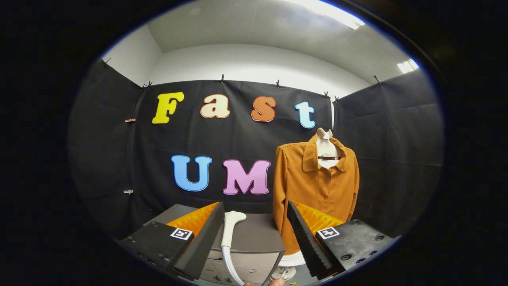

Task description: Iron the clothes twice with a garment steamer, once on the left side and once on the right side.

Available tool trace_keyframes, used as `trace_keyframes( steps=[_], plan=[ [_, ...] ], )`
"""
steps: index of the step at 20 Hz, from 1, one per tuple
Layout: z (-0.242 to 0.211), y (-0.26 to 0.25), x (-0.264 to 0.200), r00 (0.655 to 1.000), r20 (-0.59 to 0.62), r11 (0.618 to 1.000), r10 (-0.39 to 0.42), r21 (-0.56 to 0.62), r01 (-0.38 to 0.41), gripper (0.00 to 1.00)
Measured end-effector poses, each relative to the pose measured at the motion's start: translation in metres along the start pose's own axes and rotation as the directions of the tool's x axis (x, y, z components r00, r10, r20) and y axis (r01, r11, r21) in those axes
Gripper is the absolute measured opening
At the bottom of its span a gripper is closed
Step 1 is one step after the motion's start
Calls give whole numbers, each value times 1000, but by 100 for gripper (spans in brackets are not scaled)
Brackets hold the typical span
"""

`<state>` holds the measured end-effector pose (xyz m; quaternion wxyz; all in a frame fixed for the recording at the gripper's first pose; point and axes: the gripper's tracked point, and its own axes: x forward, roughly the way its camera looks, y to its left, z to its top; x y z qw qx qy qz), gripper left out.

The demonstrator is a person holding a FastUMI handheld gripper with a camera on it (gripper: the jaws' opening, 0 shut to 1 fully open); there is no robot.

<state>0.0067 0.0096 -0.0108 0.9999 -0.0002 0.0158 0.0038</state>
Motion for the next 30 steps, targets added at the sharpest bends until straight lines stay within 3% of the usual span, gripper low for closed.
trace_keyframes(
  steps=[8, 18, 23, 27, 30],
  plan=[
    [-65, 28, 32, 978, -207, 999, 33, 42, -25, 98],
    [-188, 74, 93, 850, -522, 997, 74, 18, -76, 98],
    [-241, 86, 113, 789, -612, 997, 60, 4, -73, 98],
    [-273, 89, 128, 760, -649, 998, 37, -11, -58, 98],
    [-284, 87, 134, 742, -670, 999, 20, -15, -40, 77]
  ],
)
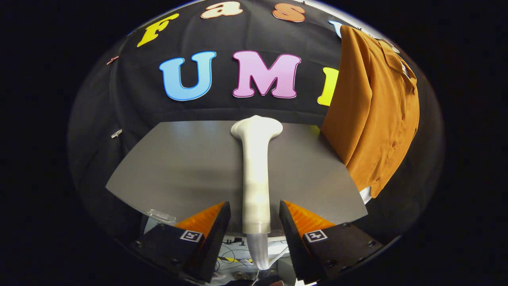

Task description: Iron the clothes twice with a garment steamer, once on the left side and once on the right side.

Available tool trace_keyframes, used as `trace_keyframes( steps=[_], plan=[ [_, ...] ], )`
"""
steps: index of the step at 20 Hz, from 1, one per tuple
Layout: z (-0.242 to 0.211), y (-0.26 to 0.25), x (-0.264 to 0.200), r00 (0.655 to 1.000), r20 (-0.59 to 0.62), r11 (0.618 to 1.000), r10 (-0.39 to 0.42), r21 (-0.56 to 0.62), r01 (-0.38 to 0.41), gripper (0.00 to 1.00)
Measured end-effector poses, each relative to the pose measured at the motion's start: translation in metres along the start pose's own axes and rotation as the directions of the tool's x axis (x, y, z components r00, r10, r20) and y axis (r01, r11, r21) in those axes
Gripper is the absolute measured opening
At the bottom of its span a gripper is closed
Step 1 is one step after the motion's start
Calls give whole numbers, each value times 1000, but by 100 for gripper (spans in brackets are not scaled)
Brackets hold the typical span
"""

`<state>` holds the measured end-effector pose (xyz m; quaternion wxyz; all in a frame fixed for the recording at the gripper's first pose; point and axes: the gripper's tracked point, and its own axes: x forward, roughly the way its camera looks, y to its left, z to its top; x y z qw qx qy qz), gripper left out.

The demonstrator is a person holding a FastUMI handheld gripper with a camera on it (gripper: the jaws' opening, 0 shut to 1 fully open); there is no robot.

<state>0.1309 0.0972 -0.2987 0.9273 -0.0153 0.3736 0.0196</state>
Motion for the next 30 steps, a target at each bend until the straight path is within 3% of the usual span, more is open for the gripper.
trace_keyframes(
  steps=[1, 3, 4, 6, 12, 16, 24, 30],
  plan=[
    [6, 2, 3, 1000, 20, 1000, 4, 20, -4, 73],
    [4, 2, -1, 1000, 18, 1000, 1, 27, -2, 38],
    [3, 4, 2, 1000, 28, 999, 9, 36, -10, 38],
    [5, 5, 3, 998, 56, 998, 30, 53, -33, 28],
    [13, 7, -22, 987, 154, 995, 52, 78, -64, 28],
    [32, 3, -60, 956, 292, 997, 42, 47, -59, 28],
    [86, -14, -173, 815, 575, 996, 70, 9, -92, 28],
    [117, -71, -238, 700, 714, 996, 20, 43, -72, 27]
  ],
)
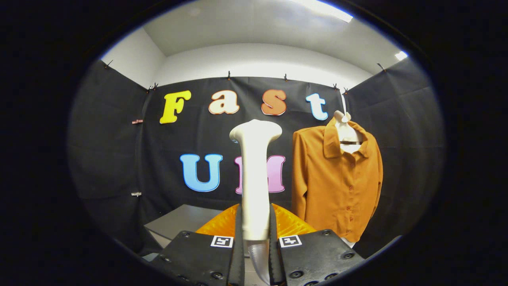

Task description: Iron the clothes twice with a garment steamer, once on the left side and once on the right side.

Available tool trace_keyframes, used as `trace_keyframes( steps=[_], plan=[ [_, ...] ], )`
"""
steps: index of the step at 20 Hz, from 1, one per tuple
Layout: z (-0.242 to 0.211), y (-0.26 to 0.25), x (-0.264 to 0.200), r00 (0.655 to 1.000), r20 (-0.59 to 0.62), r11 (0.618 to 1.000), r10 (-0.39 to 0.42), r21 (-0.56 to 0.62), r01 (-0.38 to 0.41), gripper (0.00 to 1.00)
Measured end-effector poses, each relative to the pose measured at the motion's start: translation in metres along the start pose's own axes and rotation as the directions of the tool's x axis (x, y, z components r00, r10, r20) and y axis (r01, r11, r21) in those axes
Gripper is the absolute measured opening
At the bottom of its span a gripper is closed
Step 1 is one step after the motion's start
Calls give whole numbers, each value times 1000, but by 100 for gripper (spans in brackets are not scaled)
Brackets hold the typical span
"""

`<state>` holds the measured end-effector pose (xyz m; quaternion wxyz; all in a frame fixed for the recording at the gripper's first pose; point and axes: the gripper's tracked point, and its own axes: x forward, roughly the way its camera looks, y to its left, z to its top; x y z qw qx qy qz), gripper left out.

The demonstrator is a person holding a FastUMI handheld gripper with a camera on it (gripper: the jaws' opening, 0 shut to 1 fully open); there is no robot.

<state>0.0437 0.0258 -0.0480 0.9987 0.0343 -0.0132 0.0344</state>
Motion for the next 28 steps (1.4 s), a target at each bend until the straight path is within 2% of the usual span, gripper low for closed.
trace_keyframes(
  steps=[5, 12, 17, 28],
  plan=[
    [25, -71, -11, 995, 66, 997, -70, -3, 71, 27],
    [12, -149, -7, 989, 67, 991, -134, 5, 134, 27],
    [-13, -182, 17, 990, 19, 989, -143, 33, 142, 27],
    [-73, -224, 53, 988, -54, 987, -145, 55, 148, 27]
  ],
)
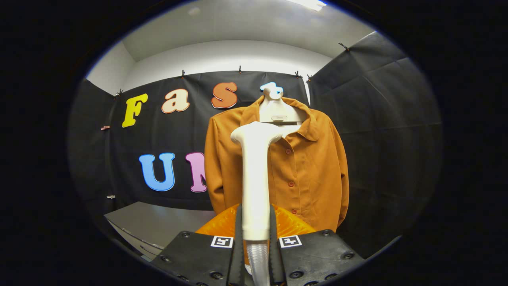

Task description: Iron the clothes twice with a garment steamer, once on the left side and once on the right side.

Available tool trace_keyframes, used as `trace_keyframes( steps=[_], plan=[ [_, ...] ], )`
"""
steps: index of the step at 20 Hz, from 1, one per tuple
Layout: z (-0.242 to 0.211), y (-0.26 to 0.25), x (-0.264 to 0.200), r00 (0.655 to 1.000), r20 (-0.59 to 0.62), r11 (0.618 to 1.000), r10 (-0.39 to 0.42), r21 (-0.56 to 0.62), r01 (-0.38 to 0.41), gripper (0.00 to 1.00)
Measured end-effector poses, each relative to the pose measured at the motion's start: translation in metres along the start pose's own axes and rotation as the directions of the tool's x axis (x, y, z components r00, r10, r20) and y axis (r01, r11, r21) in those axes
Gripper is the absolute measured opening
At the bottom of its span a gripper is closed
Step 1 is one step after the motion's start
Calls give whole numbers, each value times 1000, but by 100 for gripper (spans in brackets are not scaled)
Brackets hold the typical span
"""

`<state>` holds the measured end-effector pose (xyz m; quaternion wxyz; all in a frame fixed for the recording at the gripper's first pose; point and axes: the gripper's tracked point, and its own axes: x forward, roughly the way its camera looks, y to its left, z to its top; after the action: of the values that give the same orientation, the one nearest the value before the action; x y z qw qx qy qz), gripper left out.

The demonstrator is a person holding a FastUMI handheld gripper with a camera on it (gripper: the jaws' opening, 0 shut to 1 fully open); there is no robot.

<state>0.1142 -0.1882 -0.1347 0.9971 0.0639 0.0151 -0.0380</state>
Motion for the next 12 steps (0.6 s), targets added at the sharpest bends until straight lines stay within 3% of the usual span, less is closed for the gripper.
trace_keyframes(
  steps=[12],
  plan=[
    [-100, -67, 0, 995, -95, 996, 31, 87, -23, 27]
  ],
)
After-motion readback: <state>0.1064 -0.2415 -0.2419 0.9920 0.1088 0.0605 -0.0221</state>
